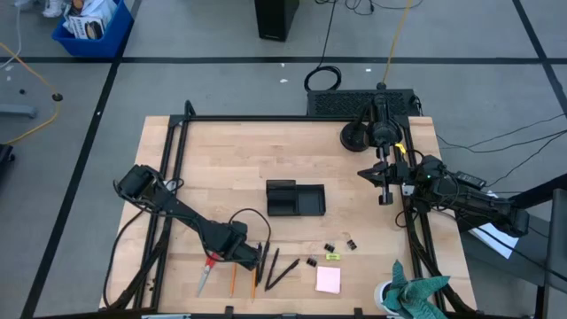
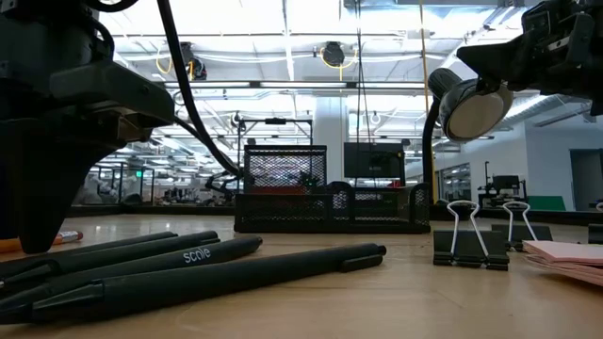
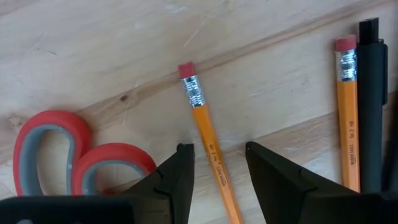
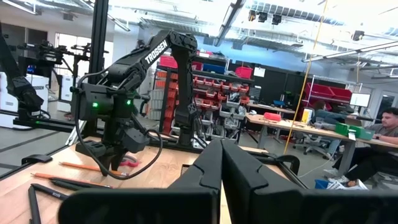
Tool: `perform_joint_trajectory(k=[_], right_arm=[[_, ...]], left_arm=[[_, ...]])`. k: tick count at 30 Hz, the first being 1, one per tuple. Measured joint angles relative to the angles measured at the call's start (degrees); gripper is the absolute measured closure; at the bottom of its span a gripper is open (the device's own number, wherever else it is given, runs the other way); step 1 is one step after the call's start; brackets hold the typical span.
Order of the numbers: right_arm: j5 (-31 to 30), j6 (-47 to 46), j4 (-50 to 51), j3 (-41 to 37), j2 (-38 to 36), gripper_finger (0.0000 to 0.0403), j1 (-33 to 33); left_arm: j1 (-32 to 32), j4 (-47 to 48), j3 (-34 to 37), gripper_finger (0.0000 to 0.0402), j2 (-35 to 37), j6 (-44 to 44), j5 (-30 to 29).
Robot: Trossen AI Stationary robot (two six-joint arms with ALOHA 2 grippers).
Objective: Pick and place office supplies into organizer
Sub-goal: Put the left pencil into the top left section of the desk organizer
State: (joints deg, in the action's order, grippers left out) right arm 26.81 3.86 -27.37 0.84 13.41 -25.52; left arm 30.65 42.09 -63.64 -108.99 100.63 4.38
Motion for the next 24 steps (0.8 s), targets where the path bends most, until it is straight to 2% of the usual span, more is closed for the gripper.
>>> perform_joint_trajectory(k=[16,20,24], right_arm=[[0.0,-0.1,0.2,0.0,0.0,0.0403,0.0],[0.0,-0.1,0.2,0.0,0.0,0.0403,0.0],[0.0,-0.2,0.2,0.0,0.0,0.0403,0.0]], left_arm=[[0.2,-2.9,0.2,0.0375,0.0,-4.2,-2.0],[0.5,-3.0,-0.1,0.0392,0.0,-6.2,-5.5],[0.8,-3.1,-1.4,0.0386,-0.4,-8.7,-9.7]])
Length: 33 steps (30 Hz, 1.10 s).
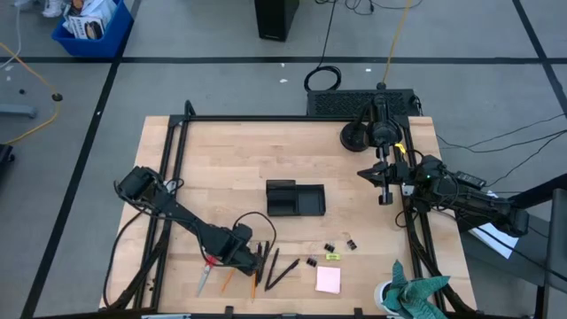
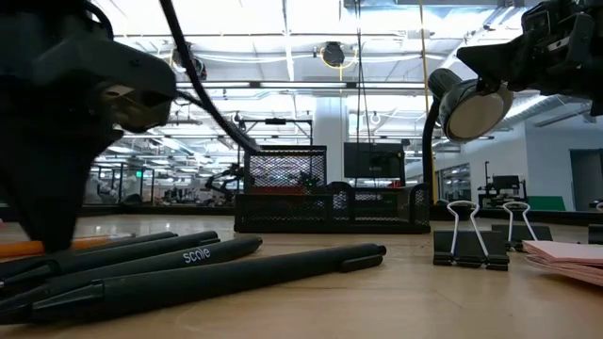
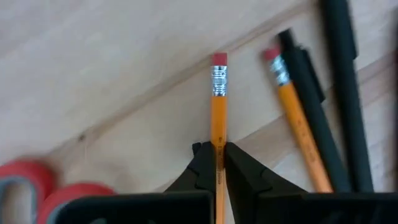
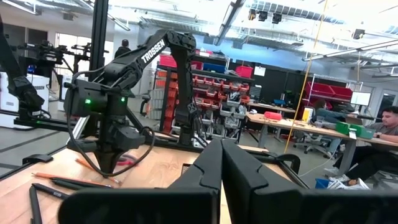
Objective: Pick and place office supplies into organizer
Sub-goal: Put the left pencil into the top left section of the desk organizer
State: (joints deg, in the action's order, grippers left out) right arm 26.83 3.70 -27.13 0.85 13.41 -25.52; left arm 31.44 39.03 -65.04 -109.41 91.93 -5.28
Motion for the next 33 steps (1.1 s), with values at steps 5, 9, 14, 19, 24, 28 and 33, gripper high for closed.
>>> perform_joint_trajectory(k=[5,9,14,19,24,28,33], right_arm=[[0.0,0.0,0.0,0.0,0.0,0.0403,0.0],[0.0,0.0,0.0,0.0,0.0,0.0403,0.0],[0.0,0.0,0.0,0.0,0.0,0.0403,0.0],[0.0,0.0,0.0,0.0,0.1,0.0403,0.0],[0.0,0.0,0.0,0.0,0.5,0.0403,0.0],[-0.2,0.0,0.0,0.0,0.5,0.0403,0.0],[-0.2,0.0,0.0,0.0,0.5,0.0403,0.0]], left_arm=[[0.0,1.0,-1.8,0.0368,0.7,-3.5,-6.2],[-0.5,2.4,-1.9,0.0377,3.9,-4.8,-15.7],[0.3,4.6,-2.0,0.0395,10.0,-8.9,-24.9],[1.2,0.5,-2.2,0.0381,16.7,-21.7,-35.4],[1.3,-11.7,-2.2,0.0370,20.8,-46.7,-40.7],[0.7,-25.9,-2.2,0.0380,21.1,-71.7,-39.1],[-3.6,-36.5,-2.2,0.0396,21.5,-90.8,-32.7]])
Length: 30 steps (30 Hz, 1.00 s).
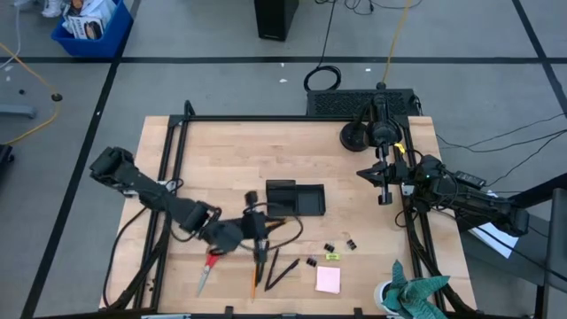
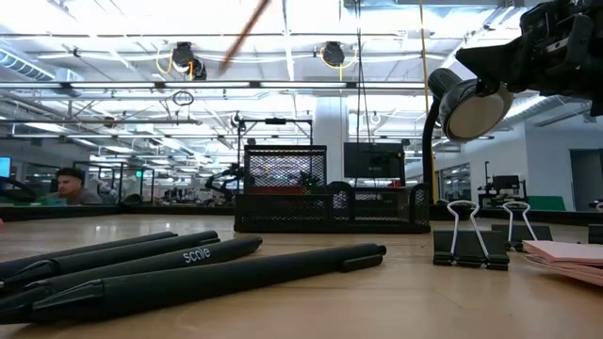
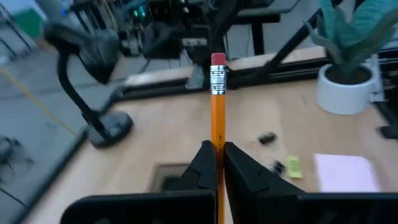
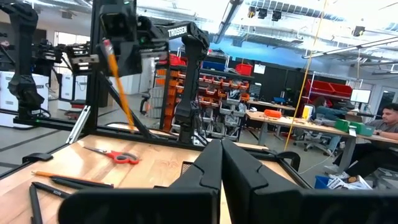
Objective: Pick and place office supplies into organizer
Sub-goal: Put the left pencil into the top left section of the desk organizer
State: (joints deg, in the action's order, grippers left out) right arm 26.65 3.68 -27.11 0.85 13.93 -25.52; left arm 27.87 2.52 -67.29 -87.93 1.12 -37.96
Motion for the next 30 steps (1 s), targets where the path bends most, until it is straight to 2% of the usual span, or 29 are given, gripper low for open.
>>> perform_joint_trajectory(k=[4,8,11,16,20,24,27,30], right_arm=[[0.0,0.0,0.0,0.0,0.0,0.0403,0.0],[0.0,0.0,0.0,0.0,0.0,0.0403,0.0],[0.0,0.0,0.0,0.0,0.0,0.0403,0.0],[0.0,0.0,0.0,0.0,0.0,0.0403,0.0],[0.0,0.0,0.0,0.0,0.0,0.0403,0.0],[0.0,0.0,0.0,0.0,0.0,0.0403,0.0],[0.0,0.0,0.0,0.0,0.1,0.0403,0.0],[0.0,0.0,0.2,0.0,0.2,0.0403,0.0]], left_arm=[[-4.6,-1.2,-0.1,0.0386,2.3,-4.7,6.0],[-9.0,-1.3,0.4,0.0380,3.5,-10.4,15.0],[-11.3,-4.3,1.1,0.0391,3.7,-15.2,23.1],[-16.7,-11.1,3.7,0.0390,4.0,-18.6,30.0],[-22.6,-19.3,8.6,0.0377,4.1,-17.2,34.2],[-28.8,-29.9,14.3,0.0382,4.1,-9.2,40.1],[-31.5,-32.5,17.6,0.0393,4.1,-3.9,41.4],[-32.9,-32.7,20.1,0.0396,4.0,-2.1,41.6]])
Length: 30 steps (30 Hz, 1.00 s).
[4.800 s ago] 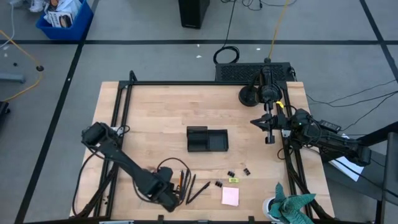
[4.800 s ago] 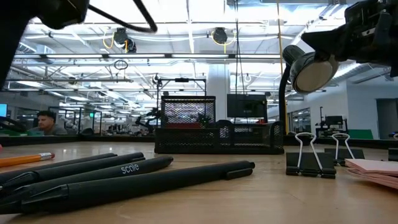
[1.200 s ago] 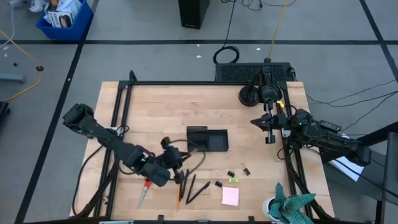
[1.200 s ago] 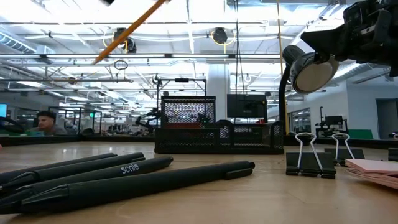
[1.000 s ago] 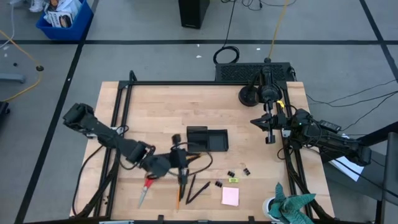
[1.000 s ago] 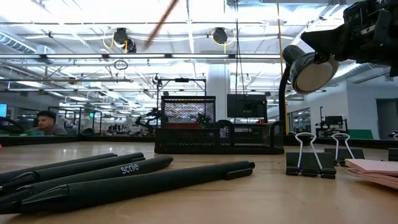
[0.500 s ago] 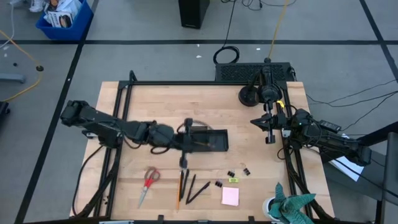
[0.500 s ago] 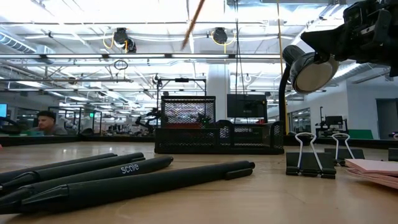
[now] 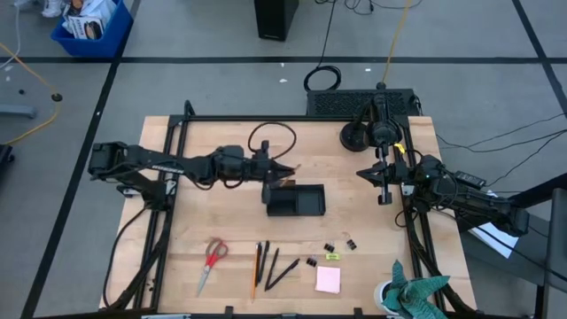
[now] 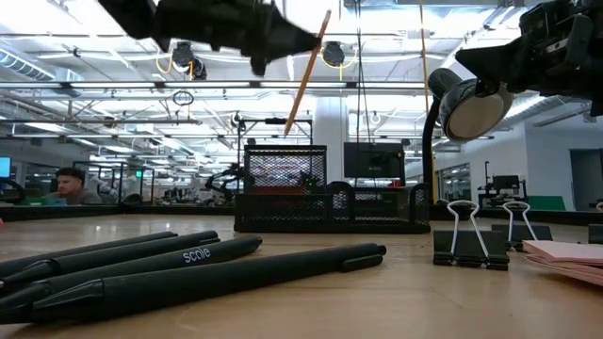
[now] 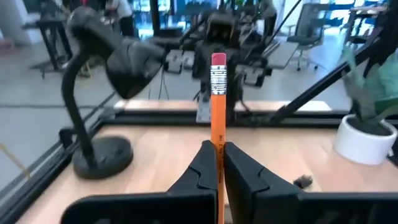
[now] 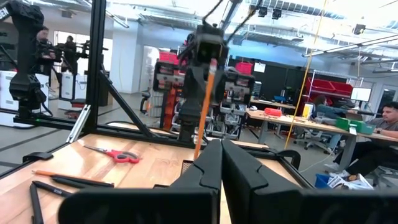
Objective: Pick and place office supplies into organizer
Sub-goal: Put the left pencil into the top left section of the desk organizer
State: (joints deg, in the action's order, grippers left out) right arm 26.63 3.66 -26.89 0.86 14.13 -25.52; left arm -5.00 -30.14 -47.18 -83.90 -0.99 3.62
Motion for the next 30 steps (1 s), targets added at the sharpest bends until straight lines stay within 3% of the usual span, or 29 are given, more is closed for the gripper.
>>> perform_joint_trajectory(k=[6,14,18,23,30], right_arm=[[-1.7,-1.7,-0.1,0.0,0.1,0.0403,0.0],[-4.3,-1.8,0.0,0.0,0.6,0.0403,0.0],[-4.3,-1.8,0.0,0.0,0.9,0.0403,0.0],[-4.2,-1.5,-0.3,0.0,1.0,0.0403,0.0],[-4.1,-1.5,-0.3,0.0,1.0,0.0403,0.0]], left_arm=[[-0.7,-1.4,3.4,0.0375,-0.5,2.2,-0.5],[-0.6,-2.6,7.5,0.0394,-0.5,1.6,-3.3],[-0.6,-4.2,8.5,0.0386,-0.6,2.4,-3.7],[-0.1,-9.0,8.3,0.0376,-4.6,1.3,-3.4],[-0.1,-10.5,6.5,0.0392,-11.7,0.9,-3.5]])
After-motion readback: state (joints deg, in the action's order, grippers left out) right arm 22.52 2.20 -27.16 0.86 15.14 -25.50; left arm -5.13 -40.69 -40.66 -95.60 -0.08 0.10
